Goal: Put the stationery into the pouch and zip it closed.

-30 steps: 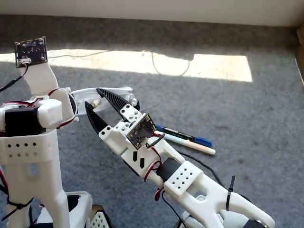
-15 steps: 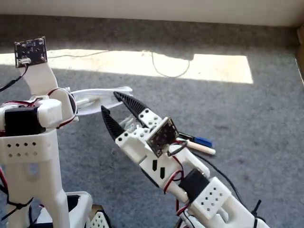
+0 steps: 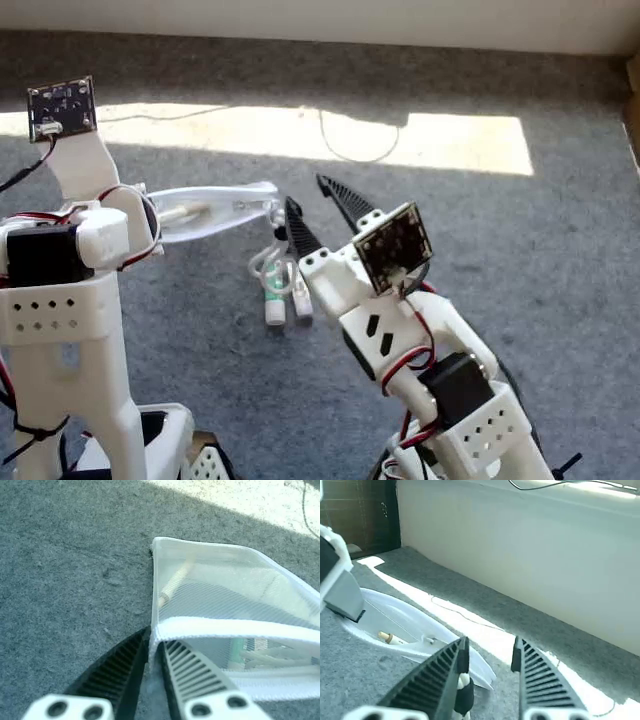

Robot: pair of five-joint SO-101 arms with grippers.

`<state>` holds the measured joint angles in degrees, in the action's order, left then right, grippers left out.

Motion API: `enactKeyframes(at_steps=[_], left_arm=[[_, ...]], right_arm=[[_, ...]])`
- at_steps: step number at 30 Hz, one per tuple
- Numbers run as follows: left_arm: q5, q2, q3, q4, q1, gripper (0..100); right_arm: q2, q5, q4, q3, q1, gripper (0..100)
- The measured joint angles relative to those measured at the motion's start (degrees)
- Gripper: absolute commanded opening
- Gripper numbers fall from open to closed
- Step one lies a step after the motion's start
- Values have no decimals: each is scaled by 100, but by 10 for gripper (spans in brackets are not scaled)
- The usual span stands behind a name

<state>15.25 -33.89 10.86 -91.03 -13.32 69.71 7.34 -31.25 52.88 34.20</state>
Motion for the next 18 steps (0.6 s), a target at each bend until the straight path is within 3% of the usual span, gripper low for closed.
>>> enactKeyframes(at_steps=[7, 14, 18], left_arm=[[0, 9, 0, 105, -396, 11], [0, 9, 0, 114, -448, 11], [0, 9, 0, 123, -448, 11]], right_arm=[[-193, -369, -264, -167, -387, 138], [-1477, -378, -308, -211, -747, 138], [-2321, -378, -949, -774, -853, 138]])
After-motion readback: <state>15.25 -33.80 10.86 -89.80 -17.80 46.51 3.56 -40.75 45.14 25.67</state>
